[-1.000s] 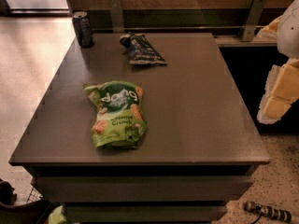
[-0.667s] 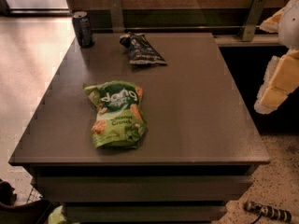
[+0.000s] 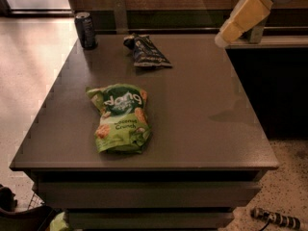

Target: Pick blue chip bag

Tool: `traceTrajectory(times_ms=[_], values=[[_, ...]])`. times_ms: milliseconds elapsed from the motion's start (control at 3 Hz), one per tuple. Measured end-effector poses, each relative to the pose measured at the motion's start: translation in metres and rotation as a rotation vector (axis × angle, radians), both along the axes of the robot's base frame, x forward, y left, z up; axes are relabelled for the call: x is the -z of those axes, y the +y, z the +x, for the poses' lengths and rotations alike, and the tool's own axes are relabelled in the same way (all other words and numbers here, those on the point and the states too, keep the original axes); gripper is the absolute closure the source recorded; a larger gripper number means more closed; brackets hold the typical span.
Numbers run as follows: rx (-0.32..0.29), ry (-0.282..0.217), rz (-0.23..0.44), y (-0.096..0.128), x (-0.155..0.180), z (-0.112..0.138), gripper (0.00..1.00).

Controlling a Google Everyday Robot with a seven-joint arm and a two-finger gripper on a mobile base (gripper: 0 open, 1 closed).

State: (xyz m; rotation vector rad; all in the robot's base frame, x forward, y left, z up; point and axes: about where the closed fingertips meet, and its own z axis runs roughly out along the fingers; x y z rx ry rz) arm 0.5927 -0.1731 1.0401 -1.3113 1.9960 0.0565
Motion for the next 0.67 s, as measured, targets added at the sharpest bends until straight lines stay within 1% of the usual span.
traceTrajectory(times_ms=[333, 667], values=[[0.048, -0.005, 0.21, 0.03, -0.002, 0.048, 0.0], [0.177, 0.001, 0.427, 0.051, -0.005, 0.077, 0.0]])
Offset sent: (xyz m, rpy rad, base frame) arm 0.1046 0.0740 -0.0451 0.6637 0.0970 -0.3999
